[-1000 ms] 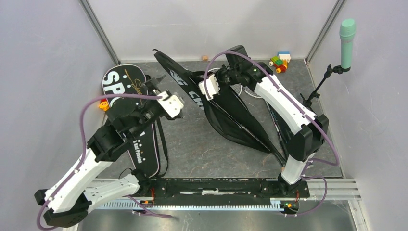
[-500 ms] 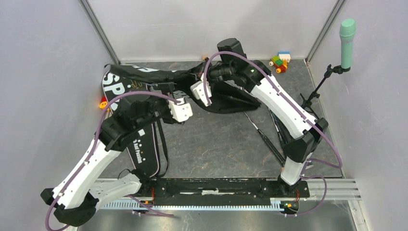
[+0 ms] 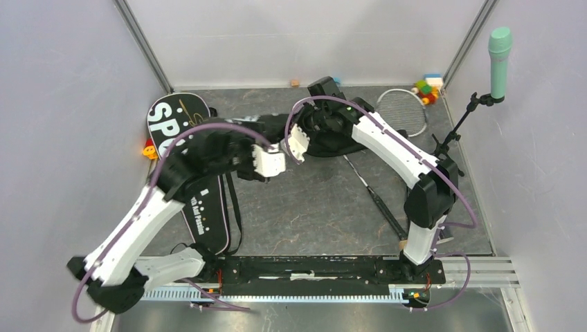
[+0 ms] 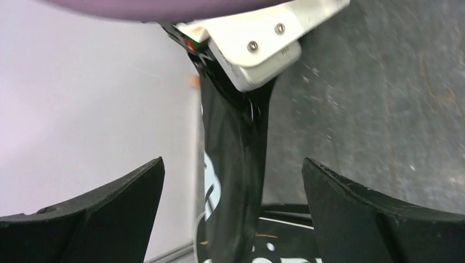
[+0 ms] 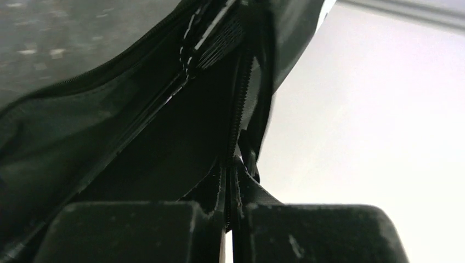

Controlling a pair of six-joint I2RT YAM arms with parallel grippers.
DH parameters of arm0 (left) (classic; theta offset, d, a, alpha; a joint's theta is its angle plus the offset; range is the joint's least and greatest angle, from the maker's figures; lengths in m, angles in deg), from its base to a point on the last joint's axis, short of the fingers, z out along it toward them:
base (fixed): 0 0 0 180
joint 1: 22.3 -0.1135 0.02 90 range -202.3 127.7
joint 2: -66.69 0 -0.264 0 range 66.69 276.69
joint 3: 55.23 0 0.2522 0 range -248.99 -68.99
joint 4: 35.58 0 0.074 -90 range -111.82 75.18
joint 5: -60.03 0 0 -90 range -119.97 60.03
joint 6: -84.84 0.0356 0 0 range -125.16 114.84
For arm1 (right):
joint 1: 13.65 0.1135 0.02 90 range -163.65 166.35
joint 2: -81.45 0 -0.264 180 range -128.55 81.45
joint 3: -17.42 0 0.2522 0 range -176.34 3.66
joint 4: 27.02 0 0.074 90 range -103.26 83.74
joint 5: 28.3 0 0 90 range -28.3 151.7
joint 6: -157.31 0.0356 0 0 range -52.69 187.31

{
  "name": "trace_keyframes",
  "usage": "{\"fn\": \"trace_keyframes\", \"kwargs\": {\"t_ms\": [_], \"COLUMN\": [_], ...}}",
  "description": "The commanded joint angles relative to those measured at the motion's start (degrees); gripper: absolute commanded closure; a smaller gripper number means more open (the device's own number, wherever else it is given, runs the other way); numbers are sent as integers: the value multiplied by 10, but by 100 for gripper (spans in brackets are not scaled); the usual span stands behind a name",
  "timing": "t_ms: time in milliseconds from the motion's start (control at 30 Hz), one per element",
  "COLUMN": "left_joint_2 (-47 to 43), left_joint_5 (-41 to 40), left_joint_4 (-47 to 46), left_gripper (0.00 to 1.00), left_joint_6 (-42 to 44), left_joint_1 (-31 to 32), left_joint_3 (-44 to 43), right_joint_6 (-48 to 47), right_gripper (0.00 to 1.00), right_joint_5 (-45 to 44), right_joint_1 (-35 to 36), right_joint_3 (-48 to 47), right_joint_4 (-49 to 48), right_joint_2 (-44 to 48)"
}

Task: Pack up the badminton gear
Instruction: Adjust the racket bag at the center of the board.

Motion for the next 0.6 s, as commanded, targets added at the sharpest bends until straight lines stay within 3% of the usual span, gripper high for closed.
{"fn": "trace_keyframes", "kwargs": {"t_ms": [0,167,333,567], "left_joint_2": [93,150,144,152], "left_joint_5": [-20,15,38,100], "left_joint_4": [57,69,45,76], "left_gripper": [0,0,0,0], "left_joint_6": [39,41,53,65], "left_joint_1": [-14,-65,-112,-124], "left_joint_3": [20,27,66,87], "right_joint_6": [-29,-22,6,58], "right_gripper": [100,100,100,100], "right_joint_5": [-7,24,36,43], "right_joint_1": [-29,-45,-53,-57], "right_joint_3": [55,73,63,30], "right_joint_4": [20,22,37,36], "right_joint_2": [39,54,53,25]}}
